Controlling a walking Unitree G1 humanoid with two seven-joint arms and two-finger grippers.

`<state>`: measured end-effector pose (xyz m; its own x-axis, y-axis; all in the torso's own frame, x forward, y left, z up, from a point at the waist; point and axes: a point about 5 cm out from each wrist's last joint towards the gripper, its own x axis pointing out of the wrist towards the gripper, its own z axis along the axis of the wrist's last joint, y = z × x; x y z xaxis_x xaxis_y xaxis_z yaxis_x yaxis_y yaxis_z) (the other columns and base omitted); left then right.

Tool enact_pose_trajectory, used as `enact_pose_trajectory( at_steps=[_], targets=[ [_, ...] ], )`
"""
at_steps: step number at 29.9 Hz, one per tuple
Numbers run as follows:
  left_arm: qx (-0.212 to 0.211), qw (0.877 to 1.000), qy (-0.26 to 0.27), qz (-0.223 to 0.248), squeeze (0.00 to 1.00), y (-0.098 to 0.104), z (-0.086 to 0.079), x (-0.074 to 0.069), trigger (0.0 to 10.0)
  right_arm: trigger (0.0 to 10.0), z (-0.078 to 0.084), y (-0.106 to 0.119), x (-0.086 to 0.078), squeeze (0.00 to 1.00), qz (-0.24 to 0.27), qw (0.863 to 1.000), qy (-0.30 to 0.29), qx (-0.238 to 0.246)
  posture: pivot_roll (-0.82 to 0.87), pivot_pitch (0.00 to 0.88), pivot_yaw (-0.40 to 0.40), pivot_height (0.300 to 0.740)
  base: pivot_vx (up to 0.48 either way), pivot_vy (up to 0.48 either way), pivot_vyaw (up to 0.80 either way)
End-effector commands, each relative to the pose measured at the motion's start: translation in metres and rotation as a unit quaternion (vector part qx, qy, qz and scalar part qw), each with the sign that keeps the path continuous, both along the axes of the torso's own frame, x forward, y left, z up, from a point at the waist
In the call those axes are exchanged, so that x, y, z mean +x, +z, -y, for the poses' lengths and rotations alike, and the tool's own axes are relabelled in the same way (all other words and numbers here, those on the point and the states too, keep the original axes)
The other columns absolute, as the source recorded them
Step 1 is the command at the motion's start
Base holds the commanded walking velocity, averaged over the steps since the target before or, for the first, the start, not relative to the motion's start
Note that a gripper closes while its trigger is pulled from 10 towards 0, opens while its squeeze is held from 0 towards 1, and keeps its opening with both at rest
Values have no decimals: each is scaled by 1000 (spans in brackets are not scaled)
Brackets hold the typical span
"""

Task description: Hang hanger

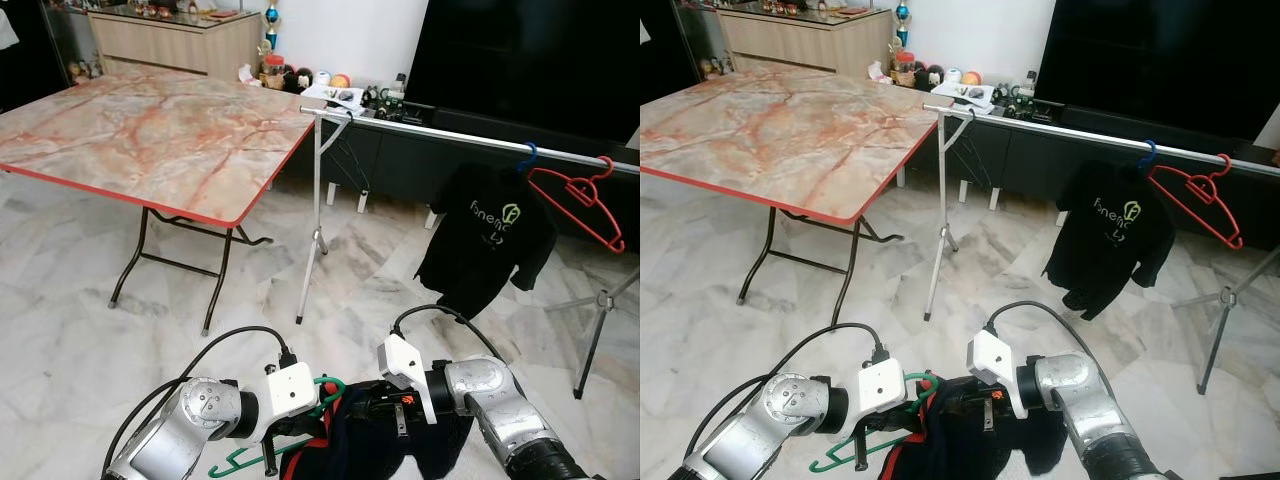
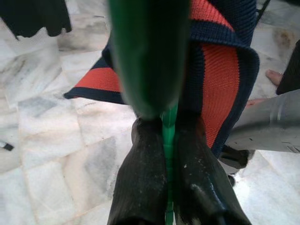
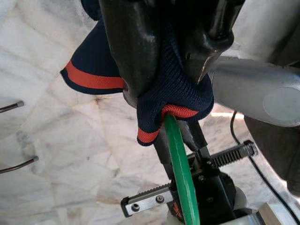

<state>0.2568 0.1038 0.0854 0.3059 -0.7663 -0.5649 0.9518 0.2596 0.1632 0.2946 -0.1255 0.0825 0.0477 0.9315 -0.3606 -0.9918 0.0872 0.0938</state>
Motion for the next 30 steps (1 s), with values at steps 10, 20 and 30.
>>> enact_pose_trajectory(
  at_steps=[10, 20, 30],
  targets=[
    [27, 999, 10, -24, 0, -12, -7, -4, 0, 0, 3, 24, 16, 0, 40, 997, -34, 48, 195, 0, -114, 740, 0, 0, 0],
    [76, 996, -1, -37, 0, -20, -21, -8, 0, 0, 23, 19, 11, 0, 37, 998, -47, 22, 176, 0, -98, 740, 0, 0, 0],
    [130, 991, -14, -33, 0, -22, -31, -8, 0, 0, 26, 20, 13, 0, 45, 998, -49, 5, 175, 0, -98, 740, 0, 0, 0]
  ],
)
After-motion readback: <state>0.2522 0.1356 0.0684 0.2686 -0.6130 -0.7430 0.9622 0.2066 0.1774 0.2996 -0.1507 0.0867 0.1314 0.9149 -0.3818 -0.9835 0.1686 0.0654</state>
